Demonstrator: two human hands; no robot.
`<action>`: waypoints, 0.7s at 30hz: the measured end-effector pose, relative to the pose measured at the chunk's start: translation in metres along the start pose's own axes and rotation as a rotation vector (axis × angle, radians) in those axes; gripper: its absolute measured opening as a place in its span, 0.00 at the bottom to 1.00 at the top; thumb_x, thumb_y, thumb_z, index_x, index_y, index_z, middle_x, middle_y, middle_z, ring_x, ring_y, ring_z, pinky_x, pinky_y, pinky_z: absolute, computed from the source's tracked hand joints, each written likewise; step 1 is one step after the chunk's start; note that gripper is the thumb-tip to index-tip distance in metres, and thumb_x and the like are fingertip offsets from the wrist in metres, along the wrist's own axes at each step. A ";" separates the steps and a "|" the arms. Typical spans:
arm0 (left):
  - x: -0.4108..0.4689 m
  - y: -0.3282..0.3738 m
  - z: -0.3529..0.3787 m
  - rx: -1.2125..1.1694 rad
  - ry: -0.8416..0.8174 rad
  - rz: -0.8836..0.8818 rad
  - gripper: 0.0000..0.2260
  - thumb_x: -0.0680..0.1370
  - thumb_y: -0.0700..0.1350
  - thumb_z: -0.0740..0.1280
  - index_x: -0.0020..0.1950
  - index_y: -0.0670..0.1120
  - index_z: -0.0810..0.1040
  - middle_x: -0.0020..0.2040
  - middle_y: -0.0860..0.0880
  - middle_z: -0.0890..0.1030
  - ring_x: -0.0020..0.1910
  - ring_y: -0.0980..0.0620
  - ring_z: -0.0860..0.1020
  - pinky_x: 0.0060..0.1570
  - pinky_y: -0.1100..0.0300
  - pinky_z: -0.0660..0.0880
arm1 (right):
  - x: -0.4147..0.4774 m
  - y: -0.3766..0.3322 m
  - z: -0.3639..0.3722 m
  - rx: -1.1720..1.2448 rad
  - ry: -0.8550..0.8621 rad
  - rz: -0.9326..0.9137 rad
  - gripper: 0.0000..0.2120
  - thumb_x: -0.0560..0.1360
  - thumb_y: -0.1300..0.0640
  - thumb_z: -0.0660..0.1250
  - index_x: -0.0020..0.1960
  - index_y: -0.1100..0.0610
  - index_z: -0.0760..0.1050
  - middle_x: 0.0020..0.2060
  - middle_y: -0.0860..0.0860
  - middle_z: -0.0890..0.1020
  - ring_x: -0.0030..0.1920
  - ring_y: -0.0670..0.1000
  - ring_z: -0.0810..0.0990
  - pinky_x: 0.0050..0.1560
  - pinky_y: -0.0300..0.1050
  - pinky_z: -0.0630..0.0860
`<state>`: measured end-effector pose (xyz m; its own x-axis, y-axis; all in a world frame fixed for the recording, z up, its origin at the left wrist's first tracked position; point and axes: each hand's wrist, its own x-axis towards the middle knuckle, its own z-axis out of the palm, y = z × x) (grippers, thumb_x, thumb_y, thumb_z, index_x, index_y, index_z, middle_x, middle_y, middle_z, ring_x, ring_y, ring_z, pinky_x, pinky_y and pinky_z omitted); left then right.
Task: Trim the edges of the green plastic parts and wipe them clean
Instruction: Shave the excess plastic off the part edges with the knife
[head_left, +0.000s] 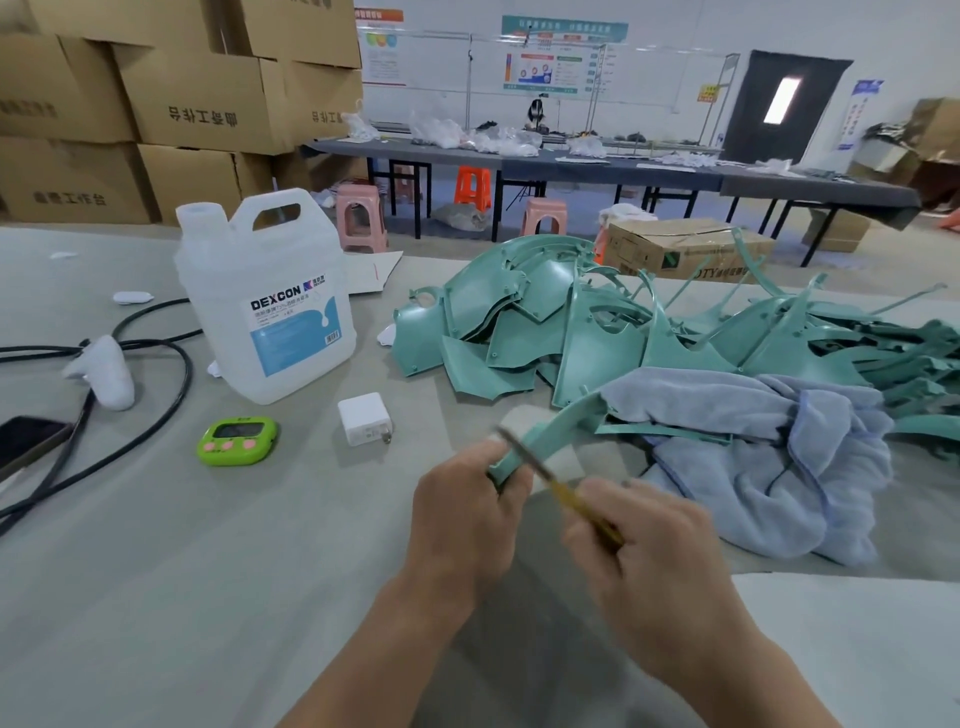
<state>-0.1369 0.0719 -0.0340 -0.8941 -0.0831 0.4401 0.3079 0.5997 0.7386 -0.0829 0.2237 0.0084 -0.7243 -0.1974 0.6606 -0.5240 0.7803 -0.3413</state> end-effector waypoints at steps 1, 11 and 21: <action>0.001 -0.001 0.001 -0.007 0.001 -0.017 0.08 0.77 0.48 0.71 0.41 0.57 0.76 0.29 0.65 0.75 0.32 0.63 0.74 0.32 0.72 0.67 | -0.003 -0.001 0.003 -0.003 -0.022 -0.041 0.14 0.73 0.53 0.61 0.33 0.49 0.59 0.23 0.46 0.64 0.28 0.49 0.64 0.33 0.39 0.56; -0.001 0.000 0.000 0.017 -0.005 0.134 0.16 0.79 0.48 0.68 0.35 0.65 0.69 0.34 0.64 0.74 0.30 0.59 0.70 0.30 0.71 0.63 | -0.004 0.011 0.010 0.122 -0.029 0.226 0.13 0.76 0.48 0.60 0.34 0.47 0.62 0.26 0.46 0.70 0.27 0.50 0.67 0.31 0.43 0.64; -0.002 0.004 -0.001 -0.039 0.024 0.127 0.16 0.77 0.43 0.73 0.59 0.60 0.74 0.40 0.71 0.78 0.39 0.65 0.77 0.37 0.78 0.67 | 0.001 0.030 0.005 0.217 0.007 0.316 0.15 0.75 0.51 0.62 0.32 0.52 0.65 0.25 0.48 0.70 0.26 0.45 0.66 0.27 0.35 0.62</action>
<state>-0.1336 0.0740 -0.0312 -0.8393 -0.0280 0.5429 0.4308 0.5748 0.6957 -0.1019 0.2440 -0.0047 -0.8624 0.0374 0.5049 -0.3590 0.6580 -0.6620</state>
